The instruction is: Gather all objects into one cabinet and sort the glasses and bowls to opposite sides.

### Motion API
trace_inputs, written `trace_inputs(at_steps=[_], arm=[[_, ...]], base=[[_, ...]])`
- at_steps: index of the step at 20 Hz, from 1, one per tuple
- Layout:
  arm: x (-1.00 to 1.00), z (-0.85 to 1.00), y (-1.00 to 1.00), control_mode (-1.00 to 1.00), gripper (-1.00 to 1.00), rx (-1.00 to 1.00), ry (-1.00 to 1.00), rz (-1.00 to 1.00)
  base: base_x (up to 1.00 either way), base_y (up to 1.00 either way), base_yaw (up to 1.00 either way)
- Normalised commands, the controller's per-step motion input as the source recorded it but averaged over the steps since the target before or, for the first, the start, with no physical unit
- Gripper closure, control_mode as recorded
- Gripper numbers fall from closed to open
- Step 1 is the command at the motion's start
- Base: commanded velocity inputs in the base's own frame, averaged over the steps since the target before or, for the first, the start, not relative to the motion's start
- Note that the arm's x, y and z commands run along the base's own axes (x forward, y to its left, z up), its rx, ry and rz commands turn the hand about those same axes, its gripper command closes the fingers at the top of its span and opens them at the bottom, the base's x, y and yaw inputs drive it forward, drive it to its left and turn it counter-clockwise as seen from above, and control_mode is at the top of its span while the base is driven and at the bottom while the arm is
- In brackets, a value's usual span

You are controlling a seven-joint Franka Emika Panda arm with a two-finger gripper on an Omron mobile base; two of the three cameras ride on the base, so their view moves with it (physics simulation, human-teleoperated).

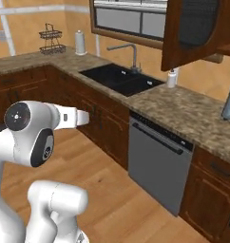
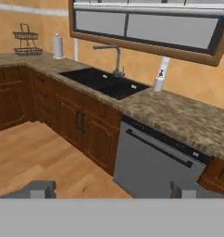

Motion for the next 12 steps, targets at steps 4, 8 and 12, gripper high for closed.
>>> trace_inputs(at_steps=[4,8,12], arm=[[0.0,0.0,0.0,1.0,-1.0,0.0,0.0,0.0],[0.0,0.0,0.0,1.0,-1.0,0.0,0.0,0.0],[0.0,0.0,0.0,1.0,-1.0,0.0,0.0,0.0]], base=[[-0.5,0.84,0.58],[-0.7,0.95,0.5],[-0.74,1.0,0.49]])
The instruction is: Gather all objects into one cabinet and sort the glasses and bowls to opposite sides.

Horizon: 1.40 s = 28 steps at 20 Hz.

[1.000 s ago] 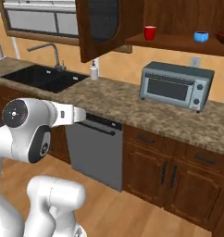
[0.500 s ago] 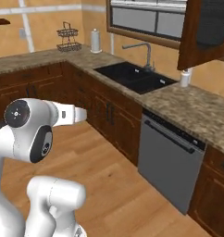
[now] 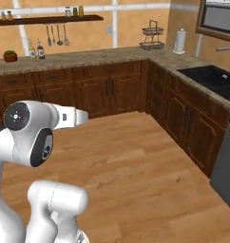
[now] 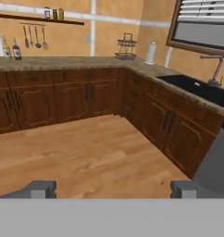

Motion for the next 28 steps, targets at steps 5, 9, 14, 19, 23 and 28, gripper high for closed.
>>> trace_inputs(at_steps=[5,9,14,19,23,28], arm=[[0.0,0.0,0.0,1.0,-1.0,0.0,0.0,0.0],[0.0,0.0,0.0,1.0,-1.0,0.0,0.0,0.0],[0.0,0.0,0.0,1.0,-1.0,0.0,0.0,0.0],[0.0,0.0,0.0,1.0,-1.0,0.0,0.0,0.0],[0.0,0.0,0.0,1.0,-1.0,0.0,0.0,0.0],[0.0,0.0,0.0,1.0,-1.0,0.0,0.0,0.0]], base=[[-0.72,0.99,0.42],[-0.1,0.95,0.22],[-0.19,1.0,0.19],[-0.23,1.0,0.18],[0.01,1.0,0.2],[0.49,1.0,0.11]])
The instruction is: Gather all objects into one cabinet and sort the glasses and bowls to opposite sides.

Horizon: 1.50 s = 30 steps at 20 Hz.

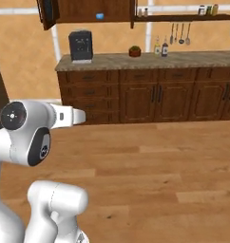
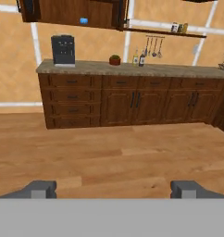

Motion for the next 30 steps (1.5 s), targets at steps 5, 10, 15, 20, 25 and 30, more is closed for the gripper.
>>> trace_inputs(at_steps=[5,10,15,20,25,30], arm=[[0.0,0.0,0.0,1.0,-1.0,0.0,0.0,0.0],[0.0,0.0,0.0,1.0,-1.0,0.0,0.0,0.0],[0.0,0.0,0.0,1.0,-1.0,0.0,0.0,0.0],[0.0,0.0,0.0,1.0,-1.0,0.0,0.0,0.0],[0.0,0.0,0.0,1.0,-1.0,0.0,0.0,0.0],[0.0,0.0,0.0,1.0,-1.0,0.0,0.0,0.0]], base=[[1.0,1.0,0.0],[1.0,0.85,0.03],[1.0,0.21,0.27],[1.0,0.0,0.47],[0.97,-0.37,0.16],[0.71,-0.63,-0.02]])
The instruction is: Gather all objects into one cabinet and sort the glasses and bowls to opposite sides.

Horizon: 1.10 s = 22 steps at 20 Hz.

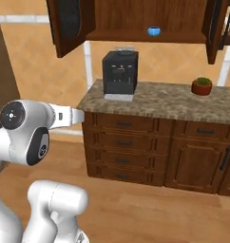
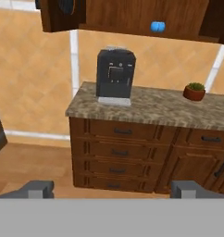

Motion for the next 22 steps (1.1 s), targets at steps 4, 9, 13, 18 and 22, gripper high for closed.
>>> trace_inputs(at_steps=[4,9,13,18,22], arm=[[0.0,0.0,0.0,1.0,-1.0,0.0,0.0,0.0],[0.0,0.0,0.0,1.0,-1.0,0.0,0.0,0.0],[0.0,0.0,0.0,1.0,-1.0,0.0,0.0,0.0],[0.0,0.0,0.0,1.0,-1.0,0.0,0.0,0.0],[0.0,0.0,0.0,1.0,-1.0,0.0,0.0,0.0]], base=[[0.61,-0.42,0.0],[0.58,-0.41,-0.02],[0.45,-0.54,-0.13],[0.3,-0.34,-0.14],[0.88,0.0,0.0]])
